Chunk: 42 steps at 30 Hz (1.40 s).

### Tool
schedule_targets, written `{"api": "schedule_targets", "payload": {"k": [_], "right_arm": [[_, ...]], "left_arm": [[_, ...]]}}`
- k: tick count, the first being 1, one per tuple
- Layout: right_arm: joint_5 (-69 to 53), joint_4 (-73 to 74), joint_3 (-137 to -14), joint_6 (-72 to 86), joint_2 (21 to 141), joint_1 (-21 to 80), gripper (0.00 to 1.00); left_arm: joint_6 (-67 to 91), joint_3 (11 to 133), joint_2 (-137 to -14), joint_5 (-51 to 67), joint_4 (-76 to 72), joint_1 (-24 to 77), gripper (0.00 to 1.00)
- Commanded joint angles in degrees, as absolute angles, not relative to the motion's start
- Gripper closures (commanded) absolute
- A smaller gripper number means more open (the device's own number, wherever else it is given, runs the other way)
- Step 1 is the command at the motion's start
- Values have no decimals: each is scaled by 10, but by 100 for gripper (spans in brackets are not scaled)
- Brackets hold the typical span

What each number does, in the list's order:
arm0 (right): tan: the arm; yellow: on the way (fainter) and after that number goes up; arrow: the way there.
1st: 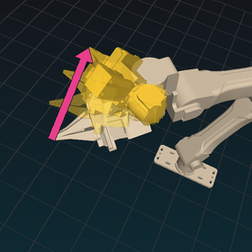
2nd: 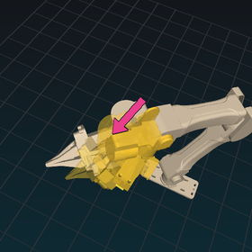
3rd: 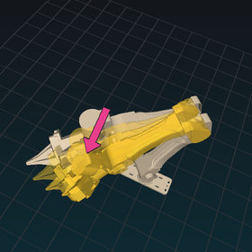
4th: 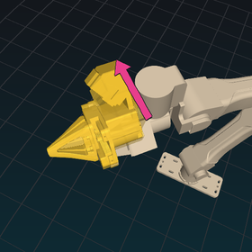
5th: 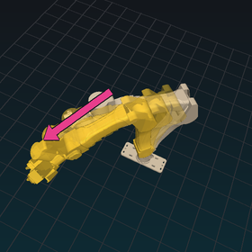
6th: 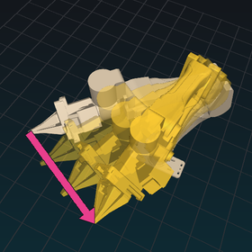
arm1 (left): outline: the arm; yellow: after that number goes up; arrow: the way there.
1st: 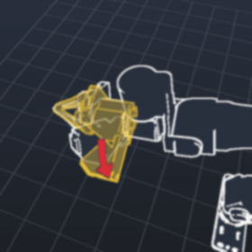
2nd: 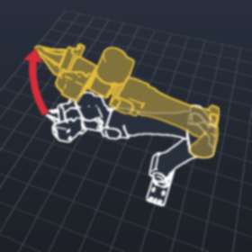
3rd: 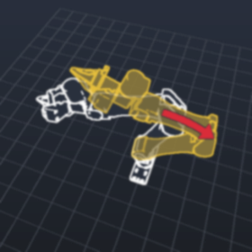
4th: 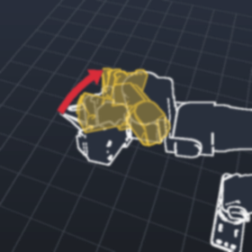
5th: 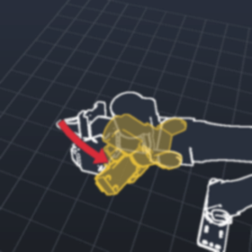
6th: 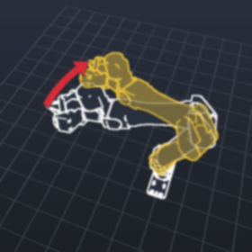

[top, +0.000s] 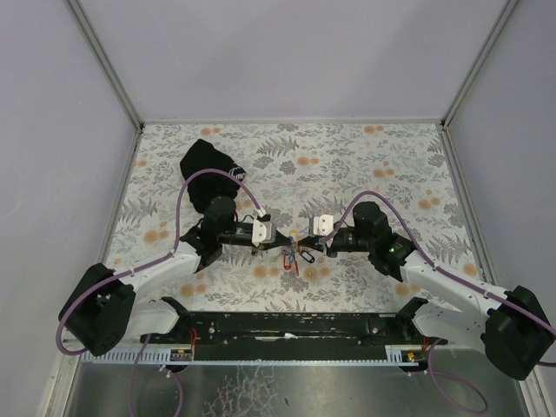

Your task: Put the keys on the keyring

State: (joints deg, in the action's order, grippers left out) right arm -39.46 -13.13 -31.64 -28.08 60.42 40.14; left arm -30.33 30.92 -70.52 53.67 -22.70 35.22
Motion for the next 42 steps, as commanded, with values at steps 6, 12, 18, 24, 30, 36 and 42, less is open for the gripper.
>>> {"api": "schedule_targets", "payload": {"k": [6, 12, 18, 24, 30, 36, 42], "right_arm": [[-382, -154, -329, -287, 598, 408, 100], [-377, -159, -327, -284, 596, 408, 100], [-379, -159, -327, -283, 596, 408, 100], [-388, -159, -329, -283, 599, 409, 100], [-388, -163, -330, -282, 599, 409, 100], [-391, -167, -332, -282, 602, 409, 100], [-398, -165, -335, -283, 605, 409, 100]], "left_arm": [[-312, 328, -711, 548, -230, 350, 100], [-312, 328, -711, 548, -229, 350, 100], [-314, 328, -712, 546, -229, 350, 100], [-312, 329, -713, 547, -228, 350, 100], [-312, 330, -715, 551, -228, 350, 100], [-312, 333, -717, 554, -225, 350, 100], [-312, 334, -718, 555, -225, 351, 100]]}}
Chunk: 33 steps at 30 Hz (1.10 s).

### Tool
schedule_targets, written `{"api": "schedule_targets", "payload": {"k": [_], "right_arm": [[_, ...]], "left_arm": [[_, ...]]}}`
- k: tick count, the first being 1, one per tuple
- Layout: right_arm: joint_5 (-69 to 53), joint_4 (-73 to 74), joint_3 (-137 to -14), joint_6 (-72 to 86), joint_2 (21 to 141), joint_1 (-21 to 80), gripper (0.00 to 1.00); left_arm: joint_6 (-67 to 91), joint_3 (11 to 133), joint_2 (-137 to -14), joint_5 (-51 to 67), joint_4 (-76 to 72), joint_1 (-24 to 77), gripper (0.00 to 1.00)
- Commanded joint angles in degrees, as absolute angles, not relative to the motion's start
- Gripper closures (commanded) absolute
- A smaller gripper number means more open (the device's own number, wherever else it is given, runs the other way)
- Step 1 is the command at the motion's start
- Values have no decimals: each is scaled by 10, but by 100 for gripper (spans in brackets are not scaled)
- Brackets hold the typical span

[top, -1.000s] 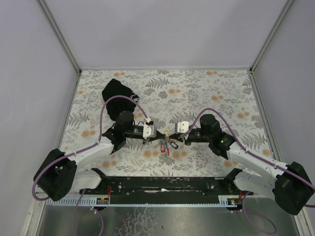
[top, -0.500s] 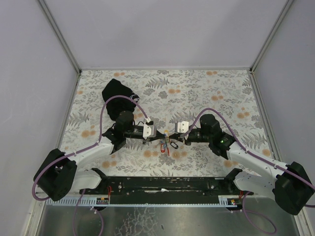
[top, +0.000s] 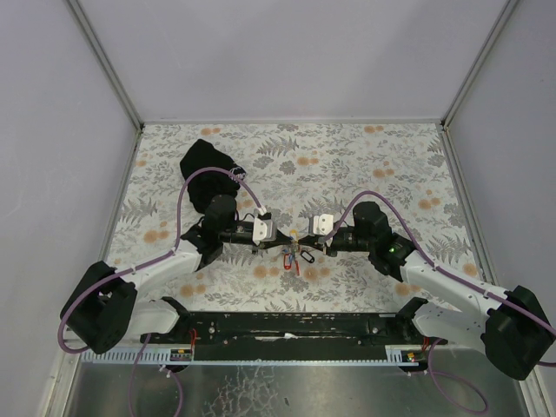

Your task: Put the keys on the keyring

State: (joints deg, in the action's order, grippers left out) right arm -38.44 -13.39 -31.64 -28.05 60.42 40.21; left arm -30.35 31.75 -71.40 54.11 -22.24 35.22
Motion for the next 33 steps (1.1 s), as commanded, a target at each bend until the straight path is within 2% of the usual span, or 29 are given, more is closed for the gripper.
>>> {"api": "schedule_targets", "payload": {"k": [1, 33], "right_arm": [[-398, -165, -336, -283, 607, 410, 100], [-416, -215, -353, -247, 618, 420, 100]], "left_arm": [[-312, 335, -719, 557, -224, 351, 100], [-314, 353, -729, 542, -194, 360, 100]]}}
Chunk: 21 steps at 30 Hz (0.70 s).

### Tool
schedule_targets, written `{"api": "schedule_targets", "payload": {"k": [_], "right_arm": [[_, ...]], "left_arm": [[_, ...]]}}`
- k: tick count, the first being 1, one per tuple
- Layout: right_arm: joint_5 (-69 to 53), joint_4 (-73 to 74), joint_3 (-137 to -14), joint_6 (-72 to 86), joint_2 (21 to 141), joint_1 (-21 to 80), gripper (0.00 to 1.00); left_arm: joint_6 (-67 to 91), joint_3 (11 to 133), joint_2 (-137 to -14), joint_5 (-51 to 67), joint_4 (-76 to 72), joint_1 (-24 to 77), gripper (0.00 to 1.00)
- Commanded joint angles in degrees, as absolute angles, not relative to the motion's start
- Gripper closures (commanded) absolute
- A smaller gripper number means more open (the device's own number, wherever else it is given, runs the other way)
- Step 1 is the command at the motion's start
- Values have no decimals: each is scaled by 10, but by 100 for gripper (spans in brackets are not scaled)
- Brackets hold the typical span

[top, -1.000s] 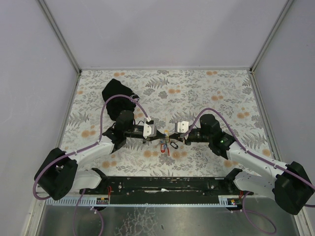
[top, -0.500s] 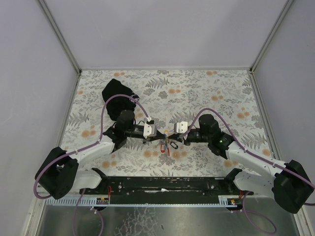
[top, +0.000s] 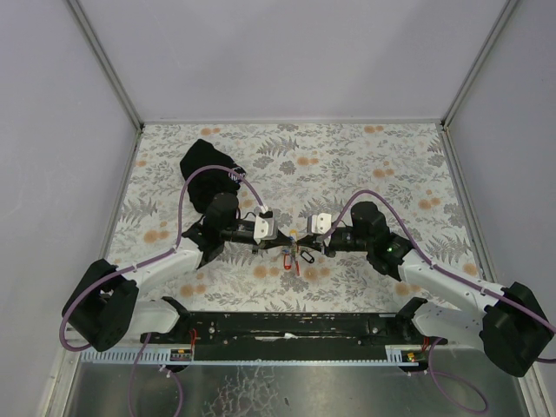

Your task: Put the keys on the keyring

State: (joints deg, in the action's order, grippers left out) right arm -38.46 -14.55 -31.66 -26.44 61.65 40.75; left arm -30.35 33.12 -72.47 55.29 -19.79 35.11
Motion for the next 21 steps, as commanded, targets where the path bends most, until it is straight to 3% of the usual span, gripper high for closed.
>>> {"api": "schedule_targets", "payload": {"k": [1, 21], "right_arm": [[-418, -215, -354, -247, 618, 420, 100], [-405, -234, -368, -216, 648, 420, 100]], "left_arm": [[-313, 353, -730, 537, -192, 360, 100], [-301, 360, -720, 476, -184, 373, 100]]}}
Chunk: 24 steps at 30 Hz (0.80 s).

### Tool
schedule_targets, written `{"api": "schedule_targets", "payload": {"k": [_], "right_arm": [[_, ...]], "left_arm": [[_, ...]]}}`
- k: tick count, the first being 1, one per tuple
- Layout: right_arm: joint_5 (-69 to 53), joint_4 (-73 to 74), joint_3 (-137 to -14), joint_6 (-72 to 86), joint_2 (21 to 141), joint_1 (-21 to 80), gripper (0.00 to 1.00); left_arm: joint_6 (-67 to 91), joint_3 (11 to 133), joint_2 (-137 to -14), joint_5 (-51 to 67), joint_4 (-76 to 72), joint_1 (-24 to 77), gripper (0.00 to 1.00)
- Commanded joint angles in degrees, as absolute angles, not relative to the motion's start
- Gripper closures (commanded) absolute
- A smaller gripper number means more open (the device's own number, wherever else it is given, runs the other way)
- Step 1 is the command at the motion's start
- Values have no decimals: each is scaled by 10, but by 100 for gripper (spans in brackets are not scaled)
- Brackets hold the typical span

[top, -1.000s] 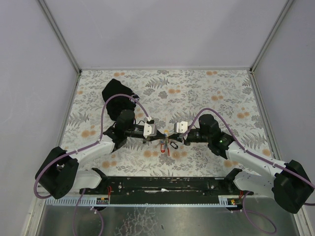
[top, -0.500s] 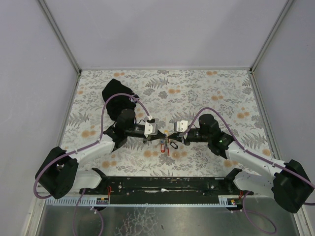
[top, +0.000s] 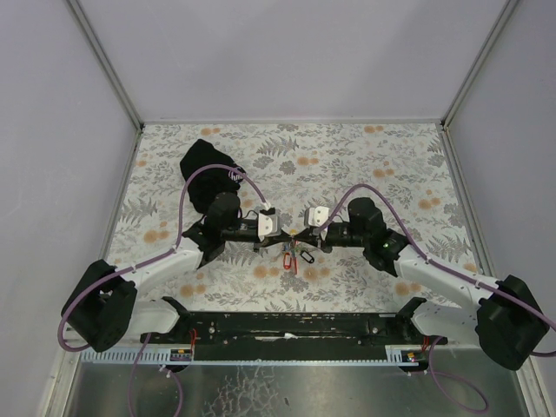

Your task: Put the keys on the keyring

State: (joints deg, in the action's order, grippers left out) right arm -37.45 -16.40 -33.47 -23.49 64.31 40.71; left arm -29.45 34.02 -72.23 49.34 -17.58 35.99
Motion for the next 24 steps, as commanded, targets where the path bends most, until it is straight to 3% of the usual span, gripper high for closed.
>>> {"api": "schedule_targets", "payload": {"k": [1, 9, 24], "right_arm": [[-403, -229, -370, -219, 650, 420, 100], [-386, -196, -369, -238, 636, 420, 89], [-352, -151, -364, -267, 602, 420, 79]], "left_arm": [[-301, 359, -719, 475, -186, 373, 100], [-290, 330, -705, 480, -241, 372, 100], [-276, 319, -709, 494, -268, 360, 100]]}}
